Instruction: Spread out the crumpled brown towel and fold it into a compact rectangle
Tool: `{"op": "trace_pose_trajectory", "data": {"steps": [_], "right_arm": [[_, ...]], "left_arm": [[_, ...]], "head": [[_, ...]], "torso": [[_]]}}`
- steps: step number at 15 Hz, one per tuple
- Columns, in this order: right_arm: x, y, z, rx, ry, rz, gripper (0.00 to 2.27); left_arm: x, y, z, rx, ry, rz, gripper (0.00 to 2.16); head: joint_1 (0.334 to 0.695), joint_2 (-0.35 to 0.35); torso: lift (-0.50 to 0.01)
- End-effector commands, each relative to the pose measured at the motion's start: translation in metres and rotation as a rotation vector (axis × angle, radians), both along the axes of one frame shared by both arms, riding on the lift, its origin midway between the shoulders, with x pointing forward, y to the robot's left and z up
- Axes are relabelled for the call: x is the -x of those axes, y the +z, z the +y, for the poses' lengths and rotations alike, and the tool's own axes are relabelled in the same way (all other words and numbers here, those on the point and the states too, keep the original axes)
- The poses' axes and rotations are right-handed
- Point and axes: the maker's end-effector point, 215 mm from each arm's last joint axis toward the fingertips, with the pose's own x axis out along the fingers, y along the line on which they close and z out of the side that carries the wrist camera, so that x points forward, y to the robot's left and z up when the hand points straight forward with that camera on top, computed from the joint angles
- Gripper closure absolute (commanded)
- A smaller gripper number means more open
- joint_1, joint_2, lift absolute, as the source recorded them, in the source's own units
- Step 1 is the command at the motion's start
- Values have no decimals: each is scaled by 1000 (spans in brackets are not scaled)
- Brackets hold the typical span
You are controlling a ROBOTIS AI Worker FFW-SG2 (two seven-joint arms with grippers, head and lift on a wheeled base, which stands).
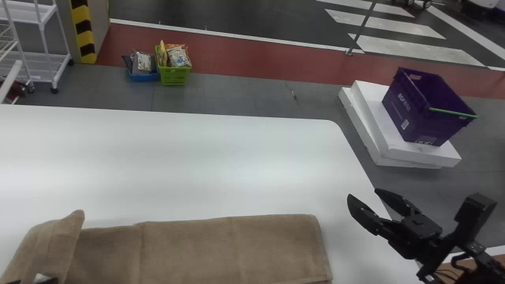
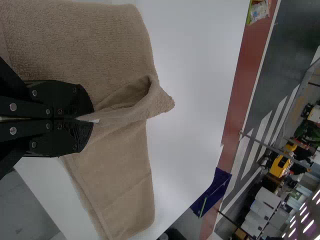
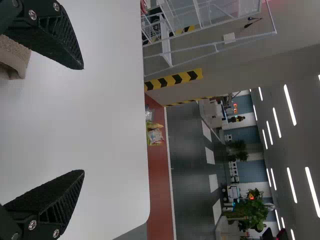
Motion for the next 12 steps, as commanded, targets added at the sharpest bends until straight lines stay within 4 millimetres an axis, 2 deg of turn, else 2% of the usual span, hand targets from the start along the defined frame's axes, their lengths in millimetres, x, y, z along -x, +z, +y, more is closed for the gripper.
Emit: {"op": "trace_pose_trajectory", "data": {"steps": [1, 5, 9, 12], "right_arm": [[6, 0, -4, -8, -7, -1, 63], [12, 2, -15, -8, -25, -3, 63], [12, 3, -14, -11, -21, -6, 63], [11, 3, -12, -15, -17, -7, 63]], "left_arm": [[-3, -5, -28, 2, -28, 3, 1426], [0, -5, -62, -8, -60, 2, 1426], [10, -3, -98, -23, -84, 20, 1426], [4, -6, -119, -74, -76, 1, 1426]], "head": [[695, -338], [695, -350], [695, -350], [695, -350]], "torso": [[-127], [-127], [-127], [-127]]}}
